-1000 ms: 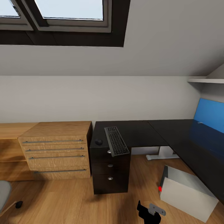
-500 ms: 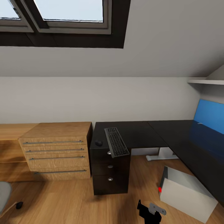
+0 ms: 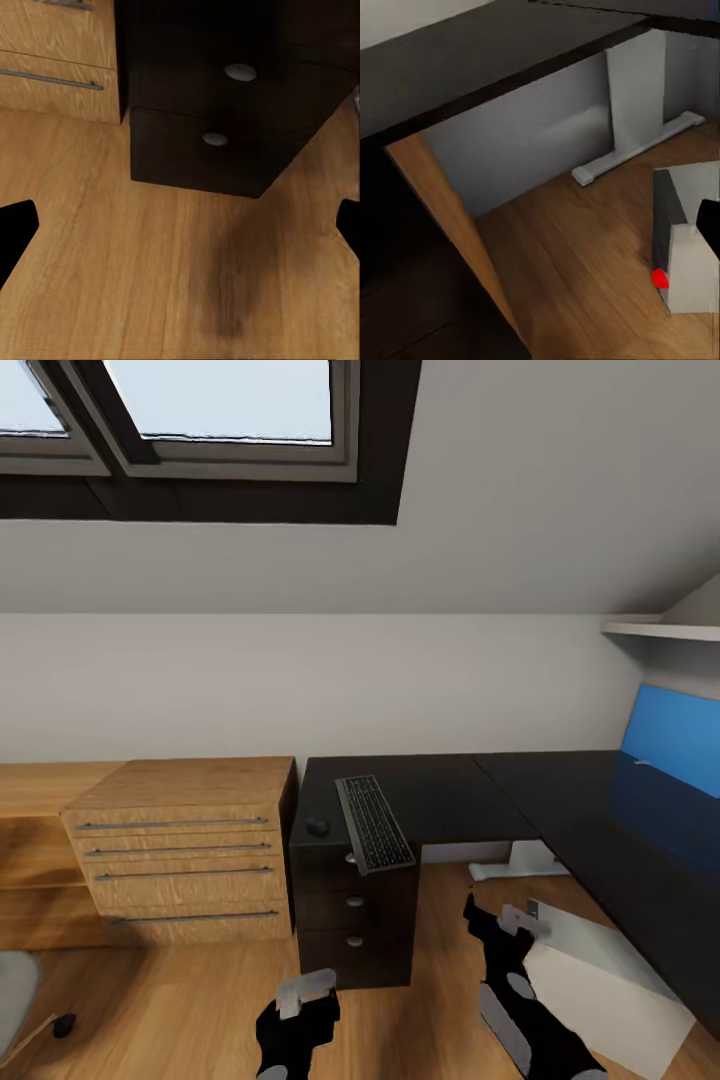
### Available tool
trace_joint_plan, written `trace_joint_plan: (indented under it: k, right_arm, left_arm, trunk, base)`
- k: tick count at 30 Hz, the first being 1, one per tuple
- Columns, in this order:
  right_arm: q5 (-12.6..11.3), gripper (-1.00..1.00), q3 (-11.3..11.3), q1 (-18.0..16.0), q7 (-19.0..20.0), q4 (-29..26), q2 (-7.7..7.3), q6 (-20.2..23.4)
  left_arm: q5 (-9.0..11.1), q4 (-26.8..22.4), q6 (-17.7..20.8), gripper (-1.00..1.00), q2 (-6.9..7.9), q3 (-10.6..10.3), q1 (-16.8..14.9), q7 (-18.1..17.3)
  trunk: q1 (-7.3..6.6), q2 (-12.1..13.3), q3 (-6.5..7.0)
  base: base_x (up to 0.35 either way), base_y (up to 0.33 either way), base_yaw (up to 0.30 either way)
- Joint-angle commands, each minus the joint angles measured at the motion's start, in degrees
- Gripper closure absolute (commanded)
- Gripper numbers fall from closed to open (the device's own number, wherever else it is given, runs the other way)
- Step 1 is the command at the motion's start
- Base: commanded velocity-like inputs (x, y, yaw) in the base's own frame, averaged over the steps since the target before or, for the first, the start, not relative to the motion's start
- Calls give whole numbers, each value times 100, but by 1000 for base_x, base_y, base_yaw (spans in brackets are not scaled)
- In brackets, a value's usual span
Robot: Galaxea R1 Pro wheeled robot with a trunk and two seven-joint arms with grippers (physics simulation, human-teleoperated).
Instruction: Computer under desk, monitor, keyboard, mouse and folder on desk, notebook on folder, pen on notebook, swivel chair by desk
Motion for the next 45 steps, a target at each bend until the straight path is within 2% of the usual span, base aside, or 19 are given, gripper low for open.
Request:
trace_joint_plan:
  k: [1, 5, 6, 7, 8, 9, 10, 12, 15, 18, 24, 28, 33, 38, 39, 45]
  right_arm:
    - [-94, -100, 42, 68, -136, -670, -156, 606]
    - [-192, -100, -40, 167, -254, -1786, -337, 1902]
    - [-271, -100, -192, 192, -318, -2277, -388, 2497]
    - [-313, -100, -313, 203, -357, -2501, -405, 2771]
    - [-404, -100, -619, 215, -450, -2897, -422, 3267]
    - [-449, -100, -786, 220, -502, -3062, -423, 3483]
    - [-543, -100, -1131, 226, -604, -3325, -411, 3846]
    - [-656, -100, -1430, 233, -682, -3501, -378, 4109]
    - [-915, -100, -1762, 244, -771, -3661, -301, 4380]
    - [-1080, -100, -1946, 334, -821, -3617, -245, 4521]
    - [-1095, -100, -1995, 392, -837, -3558, -252, 4544]
    - [-1097, -100, -2012, 400, -838, -3553, -285, 4543]
    - [-1104, -100, -2137, 403, -829, -3544, -428, 4536]
    - [-1106, -100, -2310, 404, -825, -3540, -463, 4491]
    - [-1107, -100, -2382, 404, -820, -3527, -468, 4339]
    - [-1107, -100, -2439, 404, -820, -3391, -476, 4211]
  left_arm:
    - [21, -302, 157, -100, -87, -6, -3, 35]
    - [1, -782, 303, -100, -201, -4, -2, 26]
    - [-4, -991, 374, -100, -231, -4, -2, 24]
    - [-6, -1075, 418, -100, -240, -4, -2, 23]
    - [-8, -1195, 510, -100, -250, -2, -3, 34]
    - [-9, -1233, 549, -100, -253, 5, -3, 45]
    - [-2, -1277, 606, -100, -255, 15, -4, 69]
    - [0, -1266, 644, -100, -258, 7, -3, 90]
    - [-11, -1197, 681, -100, -236, -4, -3, 111]
    - [-11, -1138, 710, -100, -125, -10, -2, 122]
    - [-12, -1125, 712, -100, -83, -18, -1, 125]
    - [-8, -1124, 717, -100, -77, -20, -1, 125]
    - [-6, -958, 716, -100, -79, -23, -1, 125]
    - [-5, -818, 712, -100, -84, -42, -3, 122]
    - [-7, -798, 712, -100, -83, -45, -4, 119]
    - [-12, -790, 699, -100, -83, -59, -2, 117]
  trunk:
    - [-22, 38, 10]
    - [-110, 199, 82]
    - [-132, 239, 100]
    - [-154, 279, 118]
    - [-176, 319, 136]
    - [-198, 359, 154]
    - [-220, 399, 172]
    - [-264, 479, 208]
    - [-330, 600, 261]
    - [-396, 720, 315]
    - [-528, 961, 423]
    - [-615, 1121, 495]
    - [-725, 1322, 585]
    - [-725, 1322, 585]
    - [-725, 1322, 585]
    - [-725, 1322, 585]
  base:
    - [0, 0, 0]
    - [0, 0, 0]
    - [0, 0, 0]
    - [0, 0, 0]
    - [0, 0, 0]
    - [0, 0, 0]
    - [0, 0, 0]
    - [0, 0, 0]
    - [0, 0, 0]
    - [0, 0, 0]
    - [0, 0, -26]
    - [0, 0, -181]
    - [0, 0, -241]
    - [0, 0, -268]
    - [0, 0, -293]
    - [0, 0, -297]
